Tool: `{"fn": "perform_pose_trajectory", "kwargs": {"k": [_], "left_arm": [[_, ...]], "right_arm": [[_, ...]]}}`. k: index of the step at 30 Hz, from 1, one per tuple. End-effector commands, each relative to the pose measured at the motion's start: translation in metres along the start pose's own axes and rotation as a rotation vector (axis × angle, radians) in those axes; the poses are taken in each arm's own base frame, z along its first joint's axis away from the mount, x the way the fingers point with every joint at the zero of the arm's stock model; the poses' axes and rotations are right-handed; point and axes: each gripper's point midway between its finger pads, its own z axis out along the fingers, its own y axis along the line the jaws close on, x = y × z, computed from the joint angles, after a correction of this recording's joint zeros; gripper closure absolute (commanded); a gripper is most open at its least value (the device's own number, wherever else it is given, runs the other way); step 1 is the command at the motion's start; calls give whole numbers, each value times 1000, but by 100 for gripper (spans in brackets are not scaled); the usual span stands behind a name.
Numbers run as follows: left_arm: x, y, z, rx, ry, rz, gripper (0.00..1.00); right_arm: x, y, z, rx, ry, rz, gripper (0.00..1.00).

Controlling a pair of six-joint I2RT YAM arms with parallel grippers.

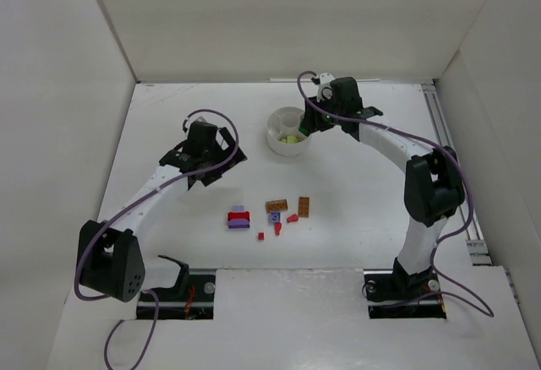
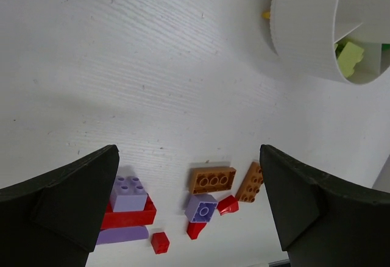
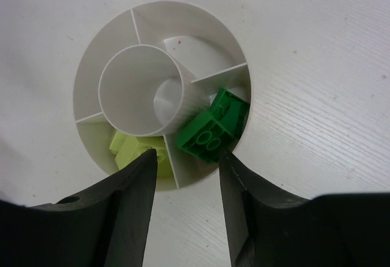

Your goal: Sort the legos into containers by color

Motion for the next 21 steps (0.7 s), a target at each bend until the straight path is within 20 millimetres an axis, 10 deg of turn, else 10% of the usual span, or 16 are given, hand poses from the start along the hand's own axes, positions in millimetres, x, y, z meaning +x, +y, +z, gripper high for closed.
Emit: {"fn": "perform_pose_trajectory", "kwargs": {"k": [1, 14, 21], "left_arm": [[3, 0, 0, 20, 11, 29, 0], [43, 2, -2, 34, 104, 133, 0], [96, -44, -11, 139, 102, 533, 4]], "right_arm": [[-23, 8, -4, -18, -50, -39, 49], [-22, 19, -60, 31, -110, -82, 49], [38, 19, -90, 61, -52, -41, 46]]}}
